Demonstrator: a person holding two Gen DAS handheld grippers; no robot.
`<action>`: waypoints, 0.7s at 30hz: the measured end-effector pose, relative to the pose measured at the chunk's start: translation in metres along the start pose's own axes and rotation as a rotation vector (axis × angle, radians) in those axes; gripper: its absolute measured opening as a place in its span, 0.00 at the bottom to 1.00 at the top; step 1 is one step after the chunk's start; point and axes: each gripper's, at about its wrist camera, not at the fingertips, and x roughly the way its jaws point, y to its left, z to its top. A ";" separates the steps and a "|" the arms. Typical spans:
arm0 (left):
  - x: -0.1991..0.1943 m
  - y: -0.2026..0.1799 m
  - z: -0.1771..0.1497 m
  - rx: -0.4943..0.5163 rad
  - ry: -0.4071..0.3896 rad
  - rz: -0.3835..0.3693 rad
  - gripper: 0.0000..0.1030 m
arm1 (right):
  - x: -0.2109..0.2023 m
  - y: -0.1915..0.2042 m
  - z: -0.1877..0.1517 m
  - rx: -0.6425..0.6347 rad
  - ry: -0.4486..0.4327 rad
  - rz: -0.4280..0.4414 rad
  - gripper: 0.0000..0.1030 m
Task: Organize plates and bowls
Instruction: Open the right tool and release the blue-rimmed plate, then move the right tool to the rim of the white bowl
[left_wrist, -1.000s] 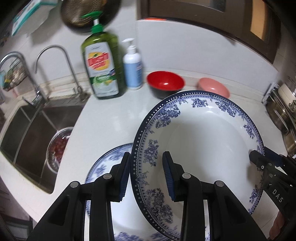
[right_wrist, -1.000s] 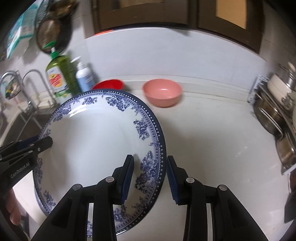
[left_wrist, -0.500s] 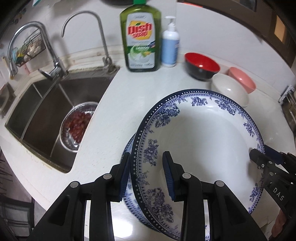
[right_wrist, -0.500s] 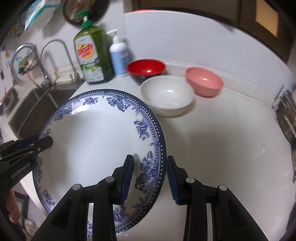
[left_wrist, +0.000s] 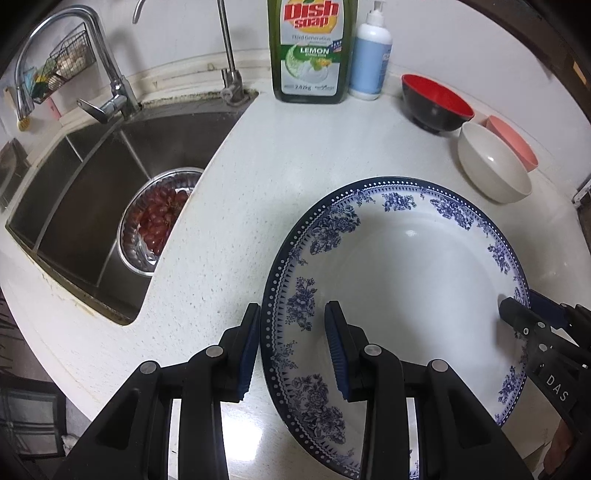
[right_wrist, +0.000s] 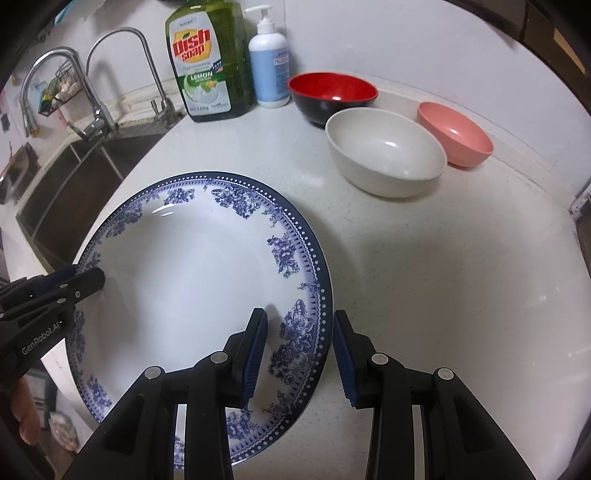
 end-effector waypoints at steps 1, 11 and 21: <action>0.002 0.001 -0.001 -0.001 0.003 0.001 0.34 | 0.003 0.001 0.000 -0.002 0.007 0.001 0.36; 0.012 0.000 -0.005 0.005 0.028 -0.005 0.34 | 0.014 0.009 0.000 -0.048 0.032 -0.027 0.36; 0.001 -0.004 0.001 0.044 -0.029 0.032 0.63 | 0.011 0.004 0.003 -0.041 0.009 -0.023 0.51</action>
